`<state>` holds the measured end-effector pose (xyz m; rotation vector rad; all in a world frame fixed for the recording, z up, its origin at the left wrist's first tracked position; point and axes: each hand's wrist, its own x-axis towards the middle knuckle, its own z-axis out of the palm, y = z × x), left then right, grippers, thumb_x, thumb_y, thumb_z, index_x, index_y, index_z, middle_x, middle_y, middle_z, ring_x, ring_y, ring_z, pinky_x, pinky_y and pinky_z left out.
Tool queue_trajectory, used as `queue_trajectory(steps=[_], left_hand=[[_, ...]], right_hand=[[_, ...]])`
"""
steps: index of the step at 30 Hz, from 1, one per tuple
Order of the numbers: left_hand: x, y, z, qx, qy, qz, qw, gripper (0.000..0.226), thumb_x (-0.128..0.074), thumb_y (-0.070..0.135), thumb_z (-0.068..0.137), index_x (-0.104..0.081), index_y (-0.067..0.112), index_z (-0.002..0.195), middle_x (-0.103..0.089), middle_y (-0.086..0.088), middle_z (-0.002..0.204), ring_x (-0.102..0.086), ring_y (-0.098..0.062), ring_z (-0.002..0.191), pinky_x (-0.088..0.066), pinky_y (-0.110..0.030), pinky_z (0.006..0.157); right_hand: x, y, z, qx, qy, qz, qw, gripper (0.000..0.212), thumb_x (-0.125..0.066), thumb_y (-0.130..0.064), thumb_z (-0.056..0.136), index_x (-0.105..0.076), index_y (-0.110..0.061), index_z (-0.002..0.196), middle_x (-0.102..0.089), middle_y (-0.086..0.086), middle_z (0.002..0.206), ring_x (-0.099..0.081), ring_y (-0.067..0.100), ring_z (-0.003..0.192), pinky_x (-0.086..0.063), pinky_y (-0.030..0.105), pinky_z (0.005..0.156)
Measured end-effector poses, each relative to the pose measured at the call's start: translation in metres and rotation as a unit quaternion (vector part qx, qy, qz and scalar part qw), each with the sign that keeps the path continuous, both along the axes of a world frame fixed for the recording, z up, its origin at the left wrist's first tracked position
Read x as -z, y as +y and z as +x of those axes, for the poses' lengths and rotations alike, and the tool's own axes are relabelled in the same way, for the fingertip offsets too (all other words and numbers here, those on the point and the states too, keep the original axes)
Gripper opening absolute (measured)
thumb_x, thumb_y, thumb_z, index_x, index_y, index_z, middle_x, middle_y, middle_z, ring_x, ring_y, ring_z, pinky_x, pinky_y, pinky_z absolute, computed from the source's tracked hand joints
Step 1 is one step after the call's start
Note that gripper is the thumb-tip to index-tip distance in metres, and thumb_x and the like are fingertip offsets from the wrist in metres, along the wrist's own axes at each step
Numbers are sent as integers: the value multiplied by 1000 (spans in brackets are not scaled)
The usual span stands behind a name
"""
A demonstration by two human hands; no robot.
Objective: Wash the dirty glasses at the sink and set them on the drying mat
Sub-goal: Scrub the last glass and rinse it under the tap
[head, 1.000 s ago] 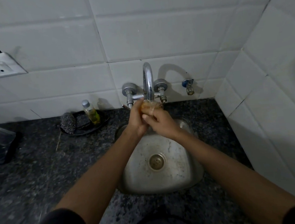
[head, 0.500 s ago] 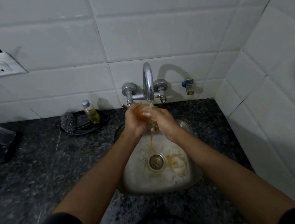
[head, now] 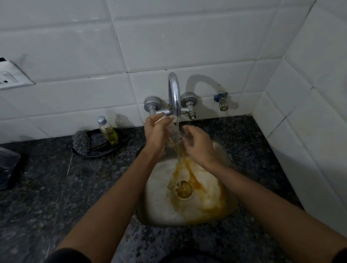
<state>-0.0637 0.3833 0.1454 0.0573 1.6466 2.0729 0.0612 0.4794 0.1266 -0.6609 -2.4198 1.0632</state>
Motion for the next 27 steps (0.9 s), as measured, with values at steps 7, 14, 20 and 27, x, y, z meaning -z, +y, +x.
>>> queue_trajectory(steps=[7,14,20,27], left_hand=[[-9,0,0,45,-89,69,993,40,-77,29,91,-70,-2,116,-69,-20,99,-69,-31,90,-58,-42,83],[-14,-4,10,134,-178,173,959,39,-47,32,105,-68,16,77,-63,-2,77,-60,-17,71,-48,-33,69],[-13,-1,11,186,-144,146,961,37,-51,46,107,-69,14,111,-66,-7,103,-66,-22,95,-54,-37,84],[0,-7,4,119,-186,162,962,28,-53,38,101,-61,14,90,-56,-10,98,-59,-25,88,-49,-39,81]], right_hand=[[-6,-13,-1,-111,148,242,953,40,-54,-4,105,-59,3,144,-62,19,143,-57,29,137,-46,41,116],[-19,-18,-10,-30,203,79,975,41,-59,9,95,-72,-5,131,-73,10,131,-69,17,123,-57,37,103],[-28,1,-10,-92,204,234,946,35,-69,9,91,-74,0,124,-75,17,122,-73,26,113,-56,30,103],[-28,-10,-19,-3,193,104,976,25,-69,1,95,-78,-3,118,-79,10,108,-77,19,97,-64,36,84]])
